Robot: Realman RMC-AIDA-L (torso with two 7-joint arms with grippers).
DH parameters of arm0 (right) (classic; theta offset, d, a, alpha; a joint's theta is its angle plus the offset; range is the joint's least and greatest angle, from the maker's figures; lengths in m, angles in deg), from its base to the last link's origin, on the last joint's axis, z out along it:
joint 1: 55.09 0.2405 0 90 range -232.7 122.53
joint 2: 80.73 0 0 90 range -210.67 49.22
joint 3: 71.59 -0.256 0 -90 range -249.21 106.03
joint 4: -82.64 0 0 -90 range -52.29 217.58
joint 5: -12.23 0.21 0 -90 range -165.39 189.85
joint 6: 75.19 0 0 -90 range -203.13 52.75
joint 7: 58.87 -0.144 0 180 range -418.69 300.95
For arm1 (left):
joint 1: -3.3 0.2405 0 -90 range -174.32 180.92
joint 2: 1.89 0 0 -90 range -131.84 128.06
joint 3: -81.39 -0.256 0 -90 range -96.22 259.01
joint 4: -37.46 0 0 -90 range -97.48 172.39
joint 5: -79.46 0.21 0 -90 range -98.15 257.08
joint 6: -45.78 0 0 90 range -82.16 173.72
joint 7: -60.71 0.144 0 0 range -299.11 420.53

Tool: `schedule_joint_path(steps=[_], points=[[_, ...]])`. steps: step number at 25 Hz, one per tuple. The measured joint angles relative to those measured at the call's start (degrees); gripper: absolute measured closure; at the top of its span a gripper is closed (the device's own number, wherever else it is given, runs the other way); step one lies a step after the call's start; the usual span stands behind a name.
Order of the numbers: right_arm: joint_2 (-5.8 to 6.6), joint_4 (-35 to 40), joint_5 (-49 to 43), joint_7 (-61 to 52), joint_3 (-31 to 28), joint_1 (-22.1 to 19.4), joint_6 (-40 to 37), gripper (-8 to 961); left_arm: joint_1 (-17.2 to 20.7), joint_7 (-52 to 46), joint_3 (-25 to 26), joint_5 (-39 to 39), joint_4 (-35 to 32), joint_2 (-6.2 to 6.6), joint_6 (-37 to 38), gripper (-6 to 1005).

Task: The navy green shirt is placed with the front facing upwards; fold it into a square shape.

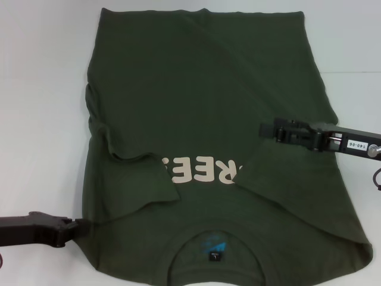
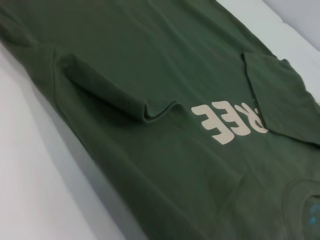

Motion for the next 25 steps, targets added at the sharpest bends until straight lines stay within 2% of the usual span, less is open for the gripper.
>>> schedule_joint_path(steps=[5, 13, 19, 25], points=[[0.76, 0.0, -0.05, -0.03, -0.13, -1.0, 0.13, 108, 0.42, -0.99, 0.53, -0.15, -3.14, 0.02, 3.53, 998], [1.89, 0.01, -0.93, -1.01, 0.01, -1.88, 0.17, 124, 0.57, -1.84, 0.56, 0.01, -4.33, -0.03, 3.91, 998], [5.12, 0.09, -8.58, -9.76, -0.25, -3.02, 0.34, 136, 0.49, -2.44, 0.28, -0.32, -4.16, -0.14, 3.94, 997], [7.93, 1.39, -11.53, -15.71, -0.25, -7.06, -3.06, 149, 0.22, -2.73, 0.39, -0.41, -3.52, -0.16, 3.56, 997]])
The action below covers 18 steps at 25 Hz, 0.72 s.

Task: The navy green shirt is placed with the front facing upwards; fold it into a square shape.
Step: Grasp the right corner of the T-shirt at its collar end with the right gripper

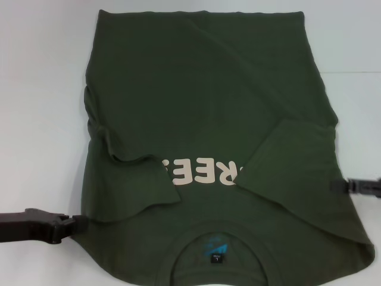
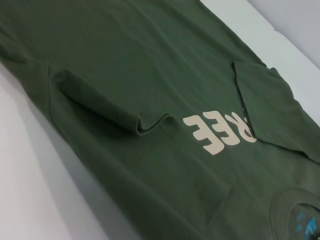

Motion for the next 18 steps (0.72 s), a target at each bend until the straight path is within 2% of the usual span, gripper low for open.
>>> schedule_joint_path(steps=[7, 13, 18], points=[[1.48, 1.12, -2.98, -3.5, -1.9, -4.37, -3.12, 163, -0.47, 0.0, -0.19, -0.04, 0.88, 0.04, -0.62, 997], [1.49, 0.9, -7.96, -3.94, -6.12, -6.1, -4.14, 175, -0.73, 0.0, -0.22, -0.16, 1.41, -0.03, -0.79, 998], [1.11, 0.5, -10.57, -3.95, -6.74, -6.4, -3.99, 185, -1.08, 0.0, -0.21, -0.16, 2.25, 0.08, -0.95, 999]])
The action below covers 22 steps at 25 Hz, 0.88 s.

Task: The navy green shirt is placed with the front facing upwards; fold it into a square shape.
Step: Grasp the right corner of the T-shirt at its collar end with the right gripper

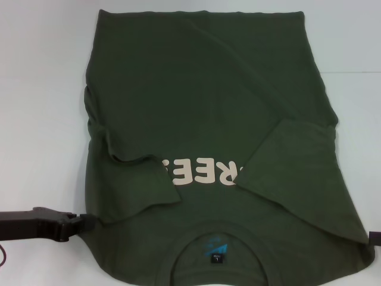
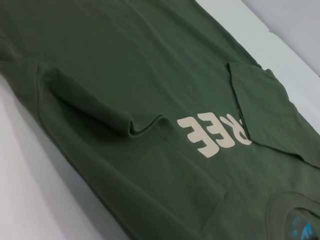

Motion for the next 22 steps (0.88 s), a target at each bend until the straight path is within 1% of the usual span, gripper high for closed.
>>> schedule_joint_path(steps=[12, 22], points=[[-1.28, -0.21, -2.6, -0.37, -0.11, 1.55, 0.39, 209, -0.12, 0.29, 0.09, 0.0, 0.06, 0.09, -0.09, 998], [-1.55, -0.32, -2.64, -0.92, 0.46, 2.61, 0.42, 229, -0.26, 0.42, 0.0, 0.04, 0.05, 0.1, -0.13, 999]])
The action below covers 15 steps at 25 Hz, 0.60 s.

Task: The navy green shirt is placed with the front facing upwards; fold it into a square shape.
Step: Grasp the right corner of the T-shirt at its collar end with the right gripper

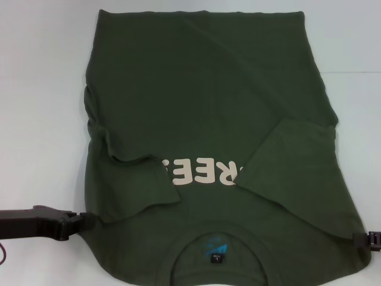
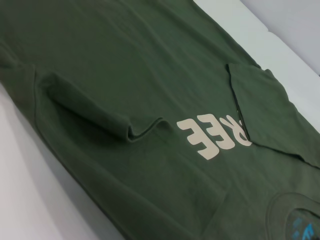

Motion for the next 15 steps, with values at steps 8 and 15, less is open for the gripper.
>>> schedule_joint_path(steps=[8, 15], points=[[-0.43, 0.3, -3.78, -1.73, 0.11, 1.21, 0.9, 344, -0.07, 0.02, 0.13, 0.0, -0.11, 0.08, -0.05, 998], [-1.25, 1.4, -6.64, -3.58, 0.12, 2.13, 2.53, 515, -0.15, 0.02, 0.27, 0.0, -0.18, 0.17, -0.21, 999]])
